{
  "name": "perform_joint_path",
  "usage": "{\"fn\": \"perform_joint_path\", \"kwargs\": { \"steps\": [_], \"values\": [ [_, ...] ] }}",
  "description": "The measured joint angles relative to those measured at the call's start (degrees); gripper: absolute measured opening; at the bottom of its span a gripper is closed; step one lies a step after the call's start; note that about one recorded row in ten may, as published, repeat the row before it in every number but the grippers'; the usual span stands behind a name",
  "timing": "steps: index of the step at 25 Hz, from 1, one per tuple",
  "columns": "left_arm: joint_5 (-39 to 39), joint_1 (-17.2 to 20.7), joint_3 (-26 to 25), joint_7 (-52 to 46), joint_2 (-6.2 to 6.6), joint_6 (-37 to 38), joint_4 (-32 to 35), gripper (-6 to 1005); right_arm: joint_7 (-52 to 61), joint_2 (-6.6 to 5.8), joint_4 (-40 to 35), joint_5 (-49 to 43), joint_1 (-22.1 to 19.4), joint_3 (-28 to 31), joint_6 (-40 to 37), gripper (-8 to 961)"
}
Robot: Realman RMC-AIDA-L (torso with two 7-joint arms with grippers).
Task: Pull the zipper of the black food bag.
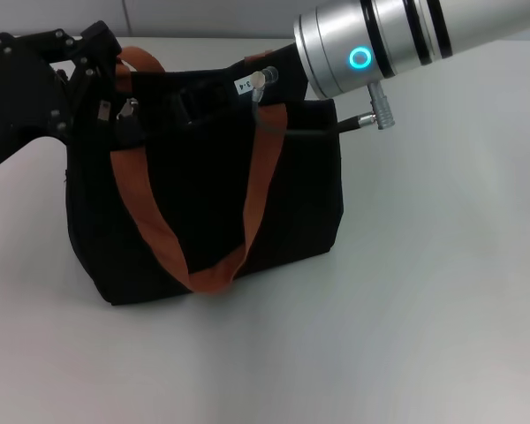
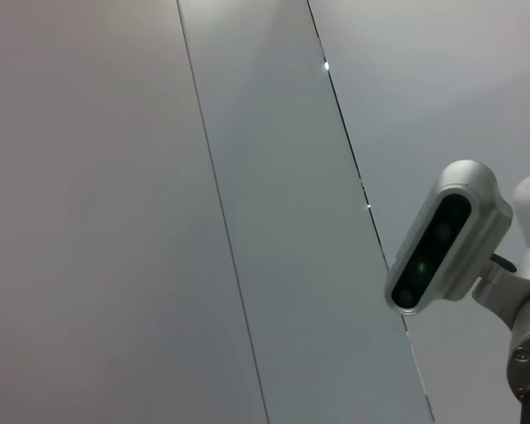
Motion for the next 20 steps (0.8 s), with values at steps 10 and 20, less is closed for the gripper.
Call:
{"fn": "perform_joint_path", "kwargs": {
  "steps": [10, 20],
  "values": [
    [0.0, 0.0, 0.0, 0.0, 0.03, 0.4, 0.0, 85, -0.2, -0.19, 0.3, -0.3, 0.0, 0.3, 1.6, 254],
    [-0.7, 0.5, 0.0, 0.0, 0.11, 0.5, 0.0, 86, 0.2, -0.35, 0.4, -0.2, -0.4, 1.1, 0.1, 253]
  ]
}}
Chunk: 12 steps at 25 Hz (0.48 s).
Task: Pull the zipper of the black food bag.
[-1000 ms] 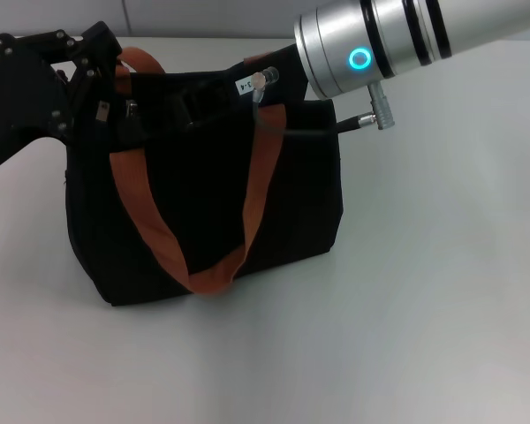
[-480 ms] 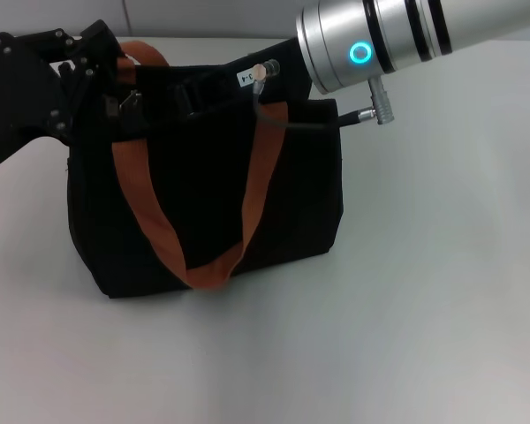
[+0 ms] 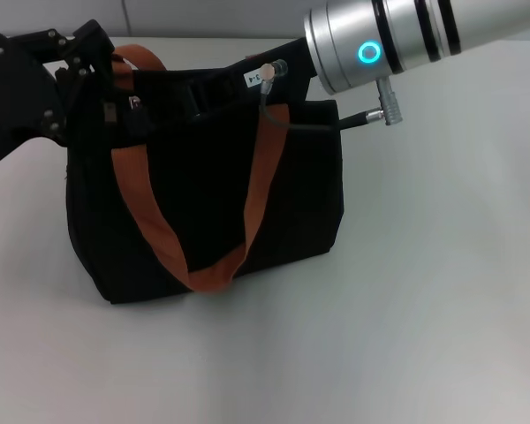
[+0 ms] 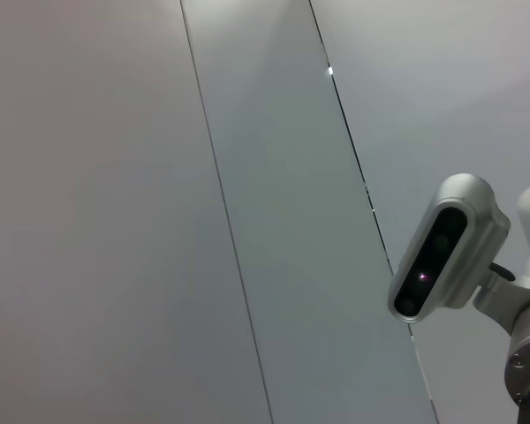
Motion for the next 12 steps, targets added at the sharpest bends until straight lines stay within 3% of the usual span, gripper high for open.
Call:
{"fn": "perform_joint_path", "kwargs": {
  "steps": [12],
  "values": [
    [0.0, 0.4, 0.0, 0.0, -0.08, 0.9, 0.0, 88, 0.3, 0.24, 1.9, 0.2, 1.2, 0.5, 0.5, 254]
  ]
}}
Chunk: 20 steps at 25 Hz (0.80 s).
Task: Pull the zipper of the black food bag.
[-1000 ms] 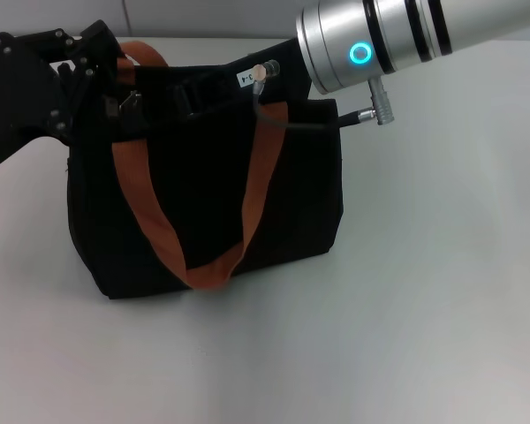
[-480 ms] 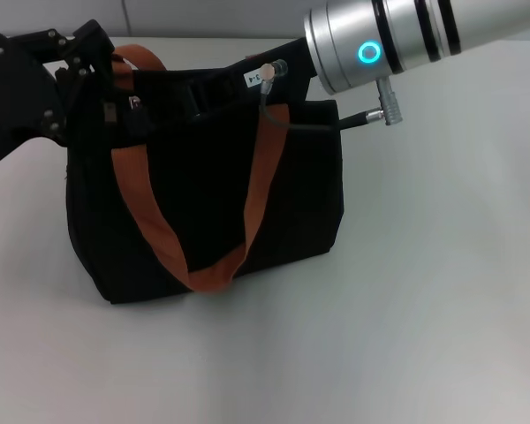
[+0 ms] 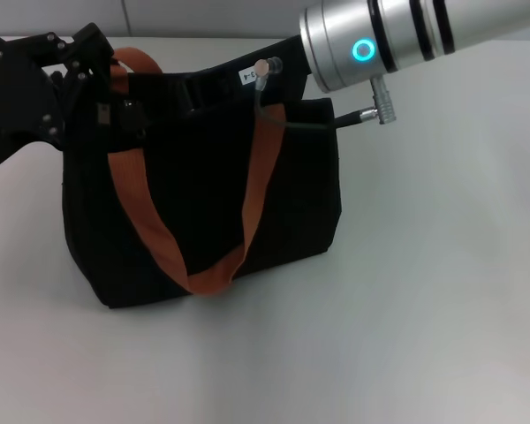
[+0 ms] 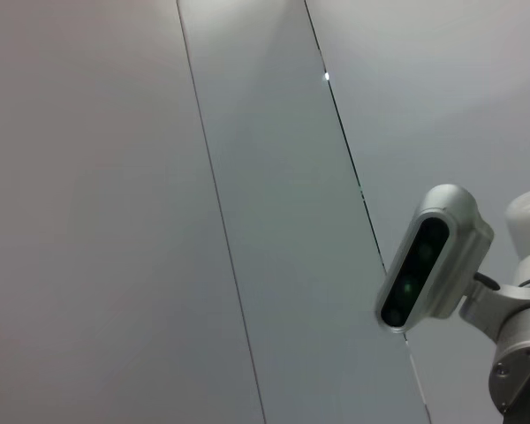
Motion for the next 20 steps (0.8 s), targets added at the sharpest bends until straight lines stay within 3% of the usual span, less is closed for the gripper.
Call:
{"fn": "perform_joint_path", "kwargs": {
  "steps": [8, 20],
  "values": [
    [0.0, 0.0, 0.0, 0.0, -0.06, 0.2, 0.0, 89, 0.0, 0.25, 1.6, 0.0, 1.3, -0.4, 0.6, 254],
    [0.0, -0.1, 0.0, 0.0, -0.06, 0.2, 0.0, 91, 0.1, 0.20, 1.4, 0.0, 1.0, -0.2, 1.7, 69]
  ]
}}
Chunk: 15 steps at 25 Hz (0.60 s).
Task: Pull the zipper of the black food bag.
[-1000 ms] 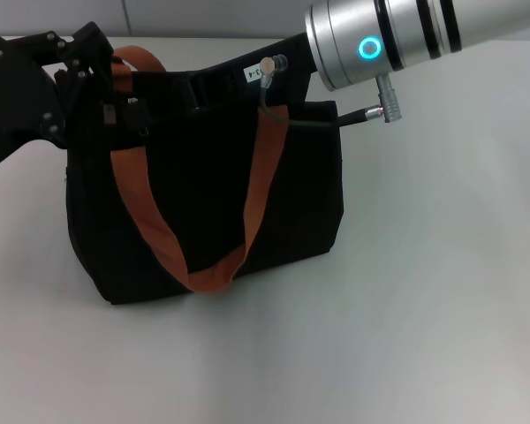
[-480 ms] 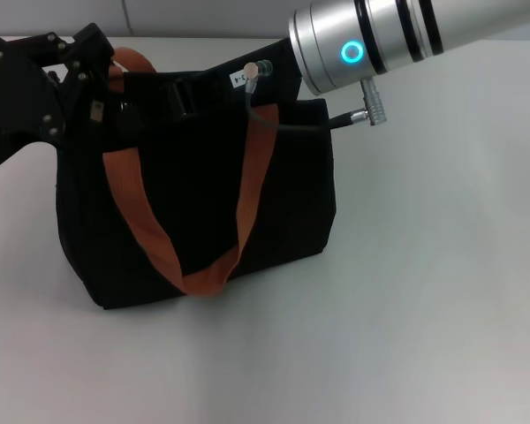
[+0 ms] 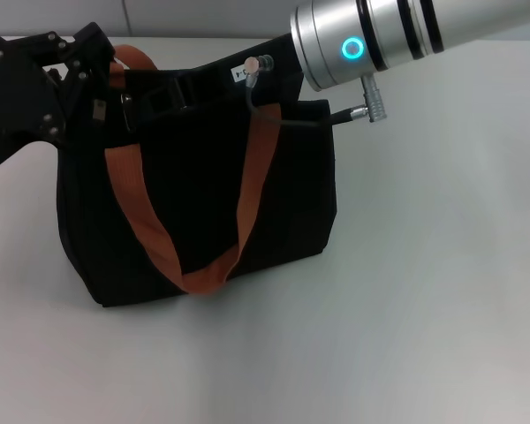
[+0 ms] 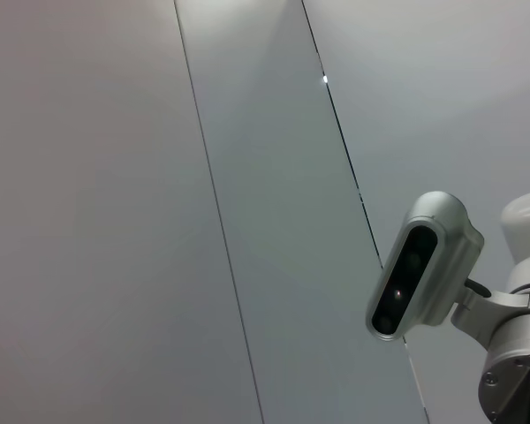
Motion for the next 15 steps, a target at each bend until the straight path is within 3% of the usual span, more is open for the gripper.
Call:
{"fn": "perform_joint_path", "kwargs": {
  "steps": [7, 12, 15],
  "values": [
    [-0.3, 0.0, 0.0, -0.3, 0.03, -0.2, 0.0, 92, 0.0, -0.10, -0.1, 1.8, -0.3, 0.0, -1.4, 131],
    [-1.2, 0.0, -0.1, -1.2, 0.09, -0.1, 0.0, 93, 0.0, -0.12, -0.2, 2.0, -0.2, -0.1, -1.6, 278],
    [-1.2, 0.0, 0.1, -1.4, 0.10, 0.0, 0.0, 93, -0.1, -0.10, 0.2, 1.7, 0.0, -0.2, -1.2, 274]
  ]
}}
